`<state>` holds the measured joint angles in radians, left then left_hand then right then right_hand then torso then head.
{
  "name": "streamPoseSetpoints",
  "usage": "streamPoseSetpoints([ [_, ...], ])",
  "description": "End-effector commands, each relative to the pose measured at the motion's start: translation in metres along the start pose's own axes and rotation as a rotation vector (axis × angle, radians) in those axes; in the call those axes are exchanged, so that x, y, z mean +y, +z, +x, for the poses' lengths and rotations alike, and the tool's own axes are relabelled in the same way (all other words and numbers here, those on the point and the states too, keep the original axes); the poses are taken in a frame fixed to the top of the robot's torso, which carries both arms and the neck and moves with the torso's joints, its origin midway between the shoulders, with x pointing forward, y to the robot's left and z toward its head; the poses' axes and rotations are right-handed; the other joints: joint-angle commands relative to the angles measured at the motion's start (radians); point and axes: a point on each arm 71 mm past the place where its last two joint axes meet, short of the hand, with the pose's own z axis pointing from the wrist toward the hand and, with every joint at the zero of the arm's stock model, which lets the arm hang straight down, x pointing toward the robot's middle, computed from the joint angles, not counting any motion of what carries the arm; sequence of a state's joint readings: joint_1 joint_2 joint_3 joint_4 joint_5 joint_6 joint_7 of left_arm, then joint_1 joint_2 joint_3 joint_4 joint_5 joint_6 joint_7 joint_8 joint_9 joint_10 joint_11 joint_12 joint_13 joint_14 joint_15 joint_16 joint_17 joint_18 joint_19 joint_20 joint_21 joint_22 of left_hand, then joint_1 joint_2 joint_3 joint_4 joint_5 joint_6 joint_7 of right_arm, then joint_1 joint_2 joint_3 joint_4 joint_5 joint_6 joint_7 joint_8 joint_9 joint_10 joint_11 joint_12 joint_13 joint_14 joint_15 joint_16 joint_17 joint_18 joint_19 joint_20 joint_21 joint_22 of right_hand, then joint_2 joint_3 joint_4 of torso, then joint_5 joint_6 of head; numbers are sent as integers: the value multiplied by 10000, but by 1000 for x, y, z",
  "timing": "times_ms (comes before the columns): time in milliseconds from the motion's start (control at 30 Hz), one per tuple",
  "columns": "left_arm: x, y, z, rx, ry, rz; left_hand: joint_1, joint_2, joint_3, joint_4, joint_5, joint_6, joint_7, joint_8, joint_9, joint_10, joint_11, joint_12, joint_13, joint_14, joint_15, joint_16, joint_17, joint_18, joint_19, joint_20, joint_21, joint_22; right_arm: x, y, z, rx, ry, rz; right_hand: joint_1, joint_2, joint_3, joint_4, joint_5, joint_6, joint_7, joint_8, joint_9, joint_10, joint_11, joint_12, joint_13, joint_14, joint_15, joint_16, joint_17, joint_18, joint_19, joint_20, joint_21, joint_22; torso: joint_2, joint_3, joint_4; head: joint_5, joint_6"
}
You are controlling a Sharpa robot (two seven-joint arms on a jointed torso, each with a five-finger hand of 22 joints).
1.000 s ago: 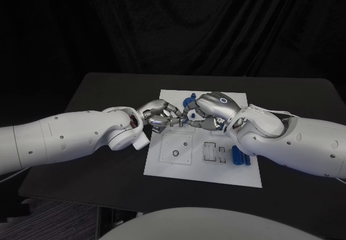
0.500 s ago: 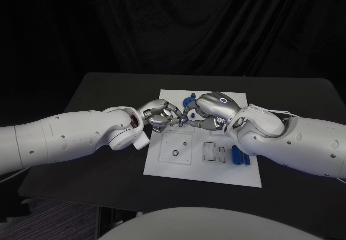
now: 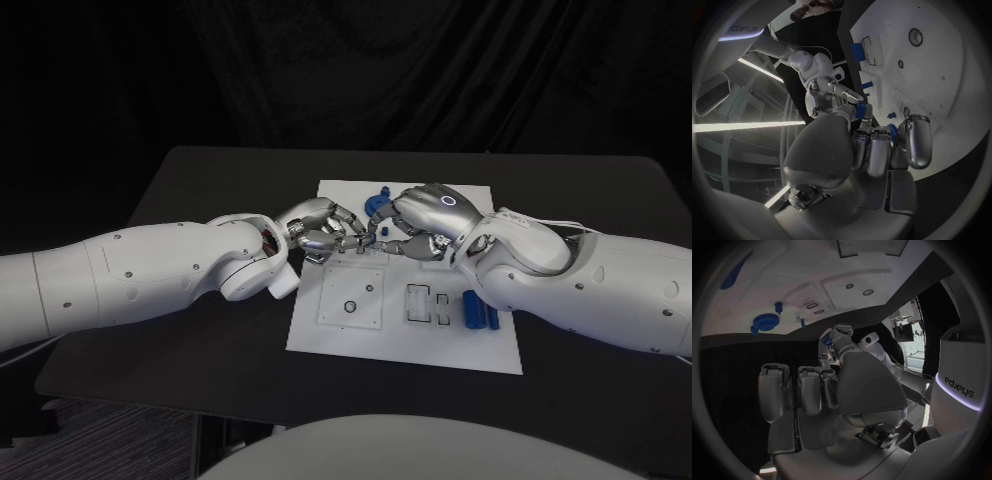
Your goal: Assemble the parts on the task board
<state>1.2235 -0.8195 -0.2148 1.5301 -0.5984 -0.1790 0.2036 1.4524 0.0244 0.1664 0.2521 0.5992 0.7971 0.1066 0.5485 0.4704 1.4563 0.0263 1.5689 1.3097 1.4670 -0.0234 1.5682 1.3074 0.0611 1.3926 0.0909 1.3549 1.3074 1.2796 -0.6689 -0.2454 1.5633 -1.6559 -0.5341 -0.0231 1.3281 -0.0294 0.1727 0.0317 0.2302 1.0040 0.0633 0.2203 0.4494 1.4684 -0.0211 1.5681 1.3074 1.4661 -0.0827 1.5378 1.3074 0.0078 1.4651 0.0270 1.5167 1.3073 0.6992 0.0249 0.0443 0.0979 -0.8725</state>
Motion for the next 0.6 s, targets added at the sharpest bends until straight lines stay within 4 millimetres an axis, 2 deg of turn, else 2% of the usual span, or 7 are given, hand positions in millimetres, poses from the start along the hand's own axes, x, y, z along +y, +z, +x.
streamPoseSetpoints([
  [33,1,0,-5,-309,-162,36,33,-50,236,-188,35,172,-239,510,675,1145,-150,18,2611,1038,-83,26,2634,12,2,-93,-24,1741,-2,-1,3,246,-170,208,-2,-106,-57,75,-154,100,-48,110,1744,1023,55,27,2634,882,55,-70,1855,85,768,75,-41,2420,4,2,-16,16,-2],
  [267,2,0,-6,-366,-264,-41,25,-61,236,-182,36,164,-241,518,683,1145,-151,18,2611,1038,-85,26,2634,12,4,-94,-24,1742,0,0,4,342,-171,195,-13,-121,-101,114,-222,120,-74,196,1938,1023,35,27,2634,880,39,-76,1844,88,763,63,-52,2416,9,11,-14,-1,-2],
  [333,2,0,-6,-374,-271,-54,19,-66,236,-176,32,159,-241,521,687,1145,-152,18,2611,1038,-85,26,2634,12,3,-95,-25,1743,0,0,4,356,-170,187,-21,-116,-108,130,-239,109,-78,204,1975,1023,32,27,2634,880,36,-75,1845,89,761,60,-56,2415,11,-1,13,-20,-2],
  [600,3,0,-7,-449,-271,-124,-2,-64,243,-149,16,136,-240,524,697,1145,-153,18,2611,1038,-88,26,2634,10,11,-98,-20,1748,0,0,5,520,-180,202,-23,-99,-116,153,-261,133,-100,246,2061,1023,20,27,2634,879,27,-79,1838,91,758,53,-62,2412,11,-7,18,9,-2],
])
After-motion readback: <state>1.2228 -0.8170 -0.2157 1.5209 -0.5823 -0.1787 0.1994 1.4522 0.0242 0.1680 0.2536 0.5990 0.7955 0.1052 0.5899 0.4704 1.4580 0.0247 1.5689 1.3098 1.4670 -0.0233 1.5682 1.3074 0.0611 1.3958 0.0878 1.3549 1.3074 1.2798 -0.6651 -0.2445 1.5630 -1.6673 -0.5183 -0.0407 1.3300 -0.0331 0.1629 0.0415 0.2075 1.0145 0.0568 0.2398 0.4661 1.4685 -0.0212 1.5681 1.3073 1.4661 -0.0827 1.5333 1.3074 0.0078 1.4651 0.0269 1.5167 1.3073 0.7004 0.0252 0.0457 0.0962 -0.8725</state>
